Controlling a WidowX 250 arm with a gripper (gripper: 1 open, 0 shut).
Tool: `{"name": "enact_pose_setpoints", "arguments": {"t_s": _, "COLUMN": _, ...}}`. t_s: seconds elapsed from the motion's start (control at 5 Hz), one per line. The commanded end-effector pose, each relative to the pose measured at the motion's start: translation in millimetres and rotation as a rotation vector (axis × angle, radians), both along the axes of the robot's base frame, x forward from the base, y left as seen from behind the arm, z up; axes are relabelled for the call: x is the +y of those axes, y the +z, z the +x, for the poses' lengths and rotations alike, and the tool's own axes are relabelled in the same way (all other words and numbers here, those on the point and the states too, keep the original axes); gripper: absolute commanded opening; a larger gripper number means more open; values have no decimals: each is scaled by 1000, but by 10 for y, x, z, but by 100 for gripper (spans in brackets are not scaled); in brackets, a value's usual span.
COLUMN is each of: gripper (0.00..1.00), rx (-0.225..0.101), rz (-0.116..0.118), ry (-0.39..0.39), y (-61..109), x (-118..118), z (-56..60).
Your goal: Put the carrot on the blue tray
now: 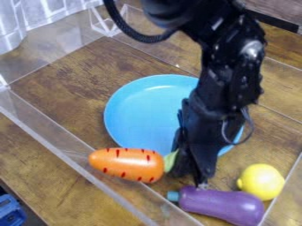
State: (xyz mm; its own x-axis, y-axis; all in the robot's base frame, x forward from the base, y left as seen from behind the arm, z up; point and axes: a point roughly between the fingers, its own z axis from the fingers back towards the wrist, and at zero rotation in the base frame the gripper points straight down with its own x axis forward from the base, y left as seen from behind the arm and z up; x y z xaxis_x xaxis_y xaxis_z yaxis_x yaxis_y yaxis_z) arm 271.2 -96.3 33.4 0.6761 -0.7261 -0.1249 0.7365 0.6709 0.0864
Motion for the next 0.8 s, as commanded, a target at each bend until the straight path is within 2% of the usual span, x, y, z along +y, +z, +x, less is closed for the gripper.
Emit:
{"name": "enact_pose_setpoints", "arguments": {"t_s": 0.0, "gripper": 0, "rx": -44, "rz": -24, "ry": -15, "y": 142, "x": 106, "z": 148}}
{"name": "enact_pose_setpoints", "arguments": {"t_s": 0.4, "gripper": 0, "rx": -46, "rz": -46, "ry": -86, "y": 165, "x": 240, "z": 223}}
{"name": "enact_pose_setpoints", "arguments": {"t_s": 0.6, "gripper": 0, "rx": -50, "rz": -67, "ry": -91, "y": 94, "x": 217, "z": 196}}
